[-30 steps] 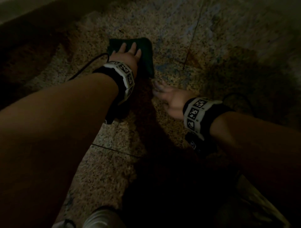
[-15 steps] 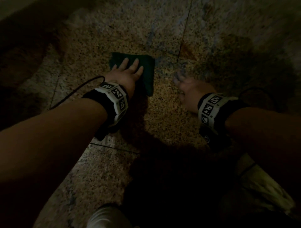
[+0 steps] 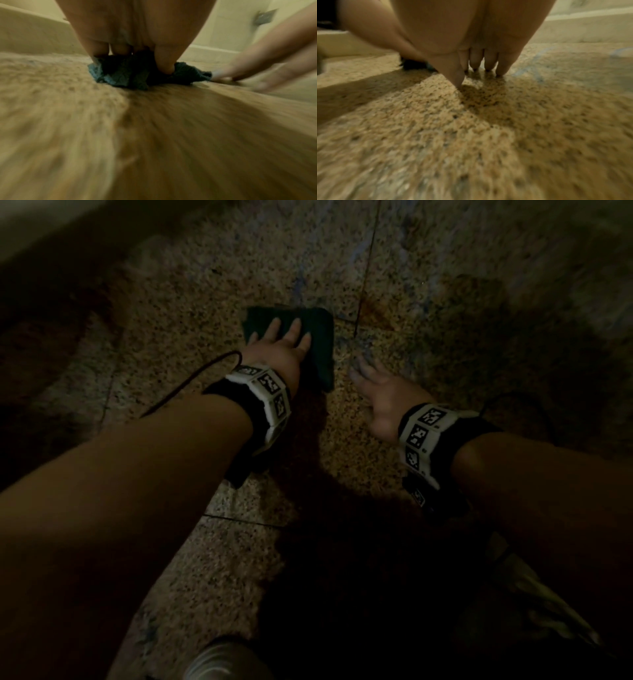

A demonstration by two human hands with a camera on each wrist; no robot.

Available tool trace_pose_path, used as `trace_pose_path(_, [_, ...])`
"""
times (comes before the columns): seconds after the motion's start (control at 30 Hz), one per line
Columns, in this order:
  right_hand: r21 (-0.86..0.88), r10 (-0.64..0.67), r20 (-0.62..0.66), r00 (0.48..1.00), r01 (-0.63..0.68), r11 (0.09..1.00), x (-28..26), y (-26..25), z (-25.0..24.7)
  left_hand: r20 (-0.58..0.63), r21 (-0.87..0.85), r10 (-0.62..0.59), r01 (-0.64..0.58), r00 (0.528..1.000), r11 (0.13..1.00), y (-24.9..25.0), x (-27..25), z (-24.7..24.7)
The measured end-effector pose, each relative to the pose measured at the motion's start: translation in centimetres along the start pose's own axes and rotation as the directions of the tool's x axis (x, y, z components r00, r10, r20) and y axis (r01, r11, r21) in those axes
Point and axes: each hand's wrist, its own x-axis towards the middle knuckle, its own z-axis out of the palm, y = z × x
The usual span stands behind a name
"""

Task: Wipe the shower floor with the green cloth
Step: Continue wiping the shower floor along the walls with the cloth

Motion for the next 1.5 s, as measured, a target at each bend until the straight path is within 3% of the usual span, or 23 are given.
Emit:
trace_pose_path(0.13, [0.009, -0.01, -0.028, 1.0, 0.01, 1.0, -1.2, 0.6, 0.6, 0.023, 0.057, 0.079, -0.08, 0.997, 0.995, 0.4, -1.6, 2.9])
trace_pose_path(0.23, [-0.015, 0.058, 0.002, 0.998, -0.058, 0.998, -1.5, 1.2, 0.6, 0.04, 0.051, 0.093, -0.095, 0.995, 0.994, 0.8, -2.3, 3.3])
trace_pose_path(0.4, [-0.067, 0.107, 0.138, 0.985, -0.099, 0.993, -1.4, 1.3, 0.4, 0.037, 0.033, 0.089, -0.091, 0.995, 0.995, 1.4, -1.3, 1.6])
trace_pose_path(0.57, [-0.011, 0.115, 0.18, 0.977, -0.115, 0.993, -1.4, 1.3, -0.3, 0.014, 0.01, 0.042, -0.042, 0.999, 0.999, 4.4, 1.0, -1.6])
trace_pose_path(0.73, [0.098, 0.056, 0.159, 0.986, -0.072, 0.993, -2.0, 2.1, -0.6, 0.013, 0.035, 0.06, -0.06, 0.998, 0.998, 4.6, 1.7, -1.7])
trace_pose_path(0.9, [0.033, 0.048, 0.052, 0.997, -0.05, 0.998, -3.1, 2.8, 1.2, 0.018, 0.048, 0.14, -0.141, 0.99, 0.989, 3.7, 0.3, 0.7])
trace_pose_path(1.0, [0.037, 0.089, 0.063, 0.994, -0.091, 0.995, -4.2, 3.1, 2.9, 0.043, 0.08, 0.189, -0.192, 0.981, 0.978, 4.1, -1.8, 2.8])
trace_pose_path(1.23, [0.01, 0.111, 0.106, 0.988, -0.112, 0.994, -5.3, 2.4, 2.7, 0.085, 0.065, 0.163, -0.169, 0.983, 0.983, 5.0, -2.7, 2.4])
trace_pose_path(1.5, [-0.014, 0.119, 0.173, 0.978, -0.118, 0.993, -5.0, 2.5, 2.1, 0.062, 0.029, 0.114, -0.116, 0.992, 0.993, 7.7, -0.2, -0.5])
